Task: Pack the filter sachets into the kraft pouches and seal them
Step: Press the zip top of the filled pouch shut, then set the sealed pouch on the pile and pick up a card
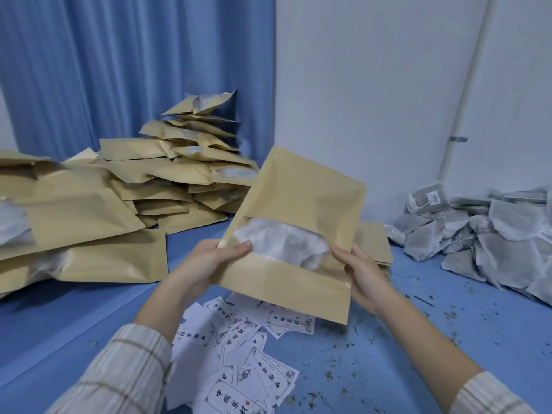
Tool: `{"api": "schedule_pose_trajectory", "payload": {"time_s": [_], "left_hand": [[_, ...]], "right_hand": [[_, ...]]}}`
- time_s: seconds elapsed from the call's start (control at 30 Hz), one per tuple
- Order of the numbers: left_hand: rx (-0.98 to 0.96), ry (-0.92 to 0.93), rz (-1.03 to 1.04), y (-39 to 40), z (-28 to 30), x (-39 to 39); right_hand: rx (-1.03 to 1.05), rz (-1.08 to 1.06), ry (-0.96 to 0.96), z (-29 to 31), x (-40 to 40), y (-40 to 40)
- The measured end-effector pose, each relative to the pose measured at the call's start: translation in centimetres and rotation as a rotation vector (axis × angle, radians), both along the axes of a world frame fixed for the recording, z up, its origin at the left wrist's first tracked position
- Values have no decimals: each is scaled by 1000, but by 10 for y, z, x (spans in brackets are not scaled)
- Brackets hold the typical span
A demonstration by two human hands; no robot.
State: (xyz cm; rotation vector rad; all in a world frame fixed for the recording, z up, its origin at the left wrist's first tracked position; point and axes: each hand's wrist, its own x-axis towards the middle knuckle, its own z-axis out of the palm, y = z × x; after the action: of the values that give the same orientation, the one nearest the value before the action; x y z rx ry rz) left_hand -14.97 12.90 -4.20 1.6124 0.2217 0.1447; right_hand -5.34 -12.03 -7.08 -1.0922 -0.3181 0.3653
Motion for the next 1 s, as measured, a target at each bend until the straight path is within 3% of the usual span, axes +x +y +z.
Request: {"api": "schedule_pose_trajectory", "payload": {"time_s": [0.2,0.33,0.4,0.47,0.57,0.8,1.0], "left_hand": [[-718,-166,19,53,-9,-20],[-846,-204,27,71,-21,-17],[-912,-242,62,74,-16,-5],[-936,-292,112,82,-1,8],[-962,-362,199,103,24,14],[-850,-329,226,100,17,21],[-750,-131,156,36,-14,60]], "right_hand": [[32,-97,55,5,-14,48],[90,-117,58,40,-16,134],[133,17,68,91,-7,211],[35,260,76,153,-8,285],[-92,372,78,191,-17,343],[-249,336,20,112,-2,318],[-373,99,-49,54,29,243]]}}
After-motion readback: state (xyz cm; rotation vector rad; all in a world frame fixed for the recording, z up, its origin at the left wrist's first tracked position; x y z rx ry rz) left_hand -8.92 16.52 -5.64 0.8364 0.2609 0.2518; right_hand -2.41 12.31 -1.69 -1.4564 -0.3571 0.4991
